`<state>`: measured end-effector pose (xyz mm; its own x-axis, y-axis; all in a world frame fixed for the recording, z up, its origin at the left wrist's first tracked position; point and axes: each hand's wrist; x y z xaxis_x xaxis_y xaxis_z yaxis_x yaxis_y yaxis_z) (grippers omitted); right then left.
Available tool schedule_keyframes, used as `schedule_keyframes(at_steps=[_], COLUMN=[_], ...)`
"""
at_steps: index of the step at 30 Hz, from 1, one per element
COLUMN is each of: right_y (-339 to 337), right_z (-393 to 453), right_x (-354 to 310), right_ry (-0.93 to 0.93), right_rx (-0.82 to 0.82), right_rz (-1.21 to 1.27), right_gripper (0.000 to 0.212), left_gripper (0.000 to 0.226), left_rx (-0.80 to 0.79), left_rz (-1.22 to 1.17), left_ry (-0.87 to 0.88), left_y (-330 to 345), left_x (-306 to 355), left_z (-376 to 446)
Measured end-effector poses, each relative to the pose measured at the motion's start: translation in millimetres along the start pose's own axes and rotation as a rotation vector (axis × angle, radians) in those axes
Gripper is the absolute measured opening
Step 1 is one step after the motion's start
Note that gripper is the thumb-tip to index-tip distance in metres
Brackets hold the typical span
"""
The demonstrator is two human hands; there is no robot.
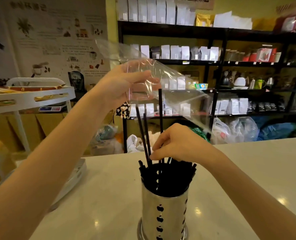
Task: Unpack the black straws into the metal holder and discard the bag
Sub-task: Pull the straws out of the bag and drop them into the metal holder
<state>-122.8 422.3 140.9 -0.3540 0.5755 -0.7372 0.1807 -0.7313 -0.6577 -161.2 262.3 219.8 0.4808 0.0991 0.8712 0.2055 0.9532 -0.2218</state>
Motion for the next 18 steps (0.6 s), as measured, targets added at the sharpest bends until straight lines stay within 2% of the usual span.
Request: schedule_keyframes(at_steps=[4,8,11,18], right_y=[2,6,3,0], right_z=[2,-4,-8,-9], right_x=[3,0,3,12], right_ry=[-0.033,-0.095,-0.084,-0.073], right_rx=[0.058,0.06,0.098,0.42], right_rz=[0.022,0.088,0.102,0.023], right_gripper=[0.028,0.012,0.018,0.041], left_gripper=[0.033,0.033,0.03,0.039], left_rx=[0.0,-0.007,-0.006,0.022], left_rz=[0.076,0.07,0.063,0.064], left_ry=[0.017,0.006,0.002,-0.003], left_y=[-6,-1,6,20], left_x=[2,-5,-11,-21], left_z=[-3,-4,-6,-8])
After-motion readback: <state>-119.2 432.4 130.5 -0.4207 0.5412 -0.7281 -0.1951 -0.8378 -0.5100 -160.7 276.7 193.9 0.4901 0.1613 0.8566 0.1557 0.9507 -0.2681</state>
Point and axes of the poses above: each hand's wrist, its own z-axis towards the middle knuckle, its own y-axis out of the palm, x = y × z, and after that the axes turned 13 degrees about z, right-handed
